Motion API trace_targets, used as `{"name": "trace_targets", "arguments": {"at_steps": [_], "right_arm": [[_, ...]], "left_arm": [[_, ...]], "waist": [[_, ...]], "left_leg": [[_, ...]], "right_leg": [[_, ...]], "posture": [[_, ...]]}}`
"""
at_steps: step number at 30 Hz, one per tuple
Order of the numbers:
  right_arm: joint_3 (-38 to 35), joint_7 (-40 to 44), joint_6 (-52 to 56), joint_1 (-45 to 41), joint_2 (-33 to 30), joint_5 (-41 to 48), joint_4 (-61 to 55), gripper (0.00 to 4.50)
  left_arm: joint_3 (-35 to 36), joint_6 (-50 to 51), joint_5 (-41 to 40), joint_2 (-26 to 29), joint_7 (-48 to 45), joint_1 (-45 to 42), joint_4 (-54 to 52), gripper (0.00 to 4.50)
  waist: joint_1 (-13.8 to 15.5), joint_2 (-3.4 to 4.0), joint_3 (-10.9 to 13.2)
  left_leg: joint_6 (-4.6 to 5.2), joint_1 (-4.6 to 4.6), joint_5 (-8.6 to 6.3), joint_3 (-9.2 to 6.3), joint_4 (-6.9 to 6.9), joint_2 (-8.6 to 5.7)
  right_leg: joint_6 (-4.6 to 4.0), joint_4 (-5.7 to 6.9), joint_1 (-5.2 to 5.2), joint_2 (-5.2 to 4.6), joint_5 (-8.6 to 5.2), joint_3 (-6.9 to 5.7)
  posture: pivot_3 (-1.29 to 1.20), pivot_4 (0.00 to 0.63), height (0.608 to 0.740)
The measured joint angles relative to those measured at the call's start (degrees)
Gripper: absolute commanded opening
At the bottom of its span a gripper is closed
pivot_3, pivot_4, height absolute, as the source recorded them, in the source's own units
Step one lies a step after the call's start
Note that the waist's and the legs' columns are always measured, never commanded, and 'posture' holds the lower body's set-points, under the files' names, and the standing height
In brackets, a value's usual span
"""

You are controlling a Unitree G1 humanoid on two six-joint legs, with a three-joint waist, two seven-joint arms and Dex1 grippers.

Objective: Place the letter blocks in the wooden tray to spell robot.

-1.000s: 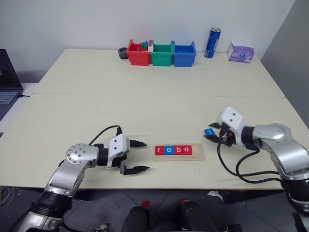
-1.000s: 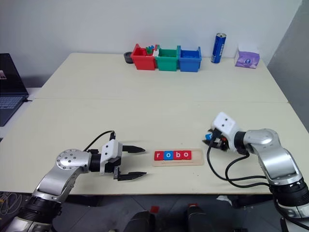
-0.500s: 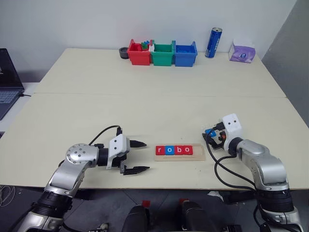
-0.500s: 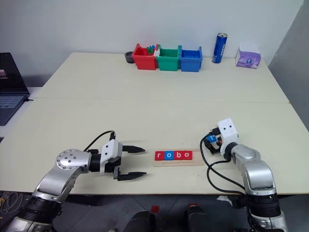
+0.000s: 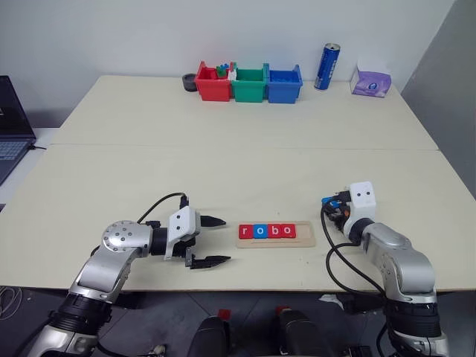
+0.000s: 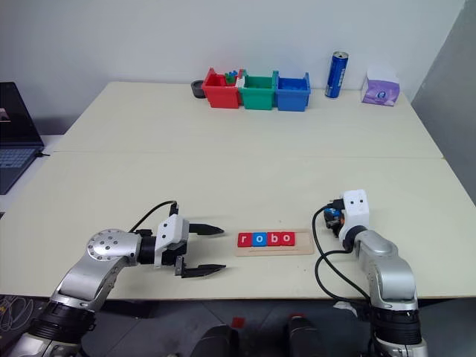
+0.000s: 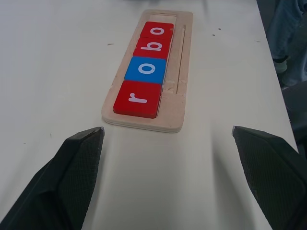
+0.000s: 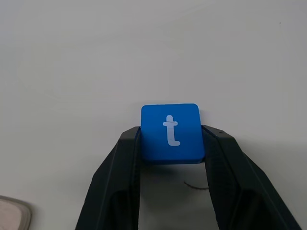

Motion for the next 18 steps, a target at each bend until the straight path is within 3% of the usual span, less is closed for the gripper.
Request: {"name": "trace_targets", "arguments": {"at_steps": [3, 9, 15, 18], "right_arm": [[-0.66, -1.17, 2.03, 4.30, 0.52, 0.45, -5.74, 1.47], [-2.16, -5.50, 7.49, 18.59, 7.42, 2.42, -22.27, 1.47], [-1.09, -10.81, 7.34, 24.40, 13.20, 1.82, -26.99, 1.47], [-1.11, -11.42, 6.75, 24.34, 13.81, 1.93, -26.23, 2.52]], "left_arm": [[-0.11, -0.23, 0.06, -0.01, -0.47, -0.11, 0.34, 4.50], [-0.29, -1.13, 0.43, -0.07, -1.54, -0.83, 1.90, 4.50], [-0.85, -1.23, 0.72, -0.28, -2.62, -2.11, 2.73, 4.50], [-1.16, -1.26, 0.84, -0.49, -3.00, -2.59, 3.32, 4.50]], "waist": [[0.18, 0.00, 0.00], [0.16, 0.01, -0.07], [0.08, -0.17, -0.27], [0.09, -0.32, -0.46]], "left_leg": [[0.00, -0.06, 0.00, -0.09, -0.02, -0.01], [-0.01, -0.09, -0.01, -0.15, -0.04, 0.03], [-0.02, 0.02, 0.00, -0.10, -0.01, 0.05], [-0.02, 0.08, 0.01, -0.09, -0.01, 0.04]], "right_leg": [[0.01, -0.02, 0.00, -0.01, -0.02, 0.01], [0.21, -0.02, -0.01, -0.03, -0.17, 0.03], [0.22, -0.02, 0.04, -0.03, -0.19, 0.04], [0.22, -0.03, 0.06, -0.03, -0.19, 0.04]], "posture": [[0.00, 0.150, 0.740], [0.00, 0.150, 0.740], [0.00, 0.150, 0.740], [0.00, 0.150, 0.740]]}}
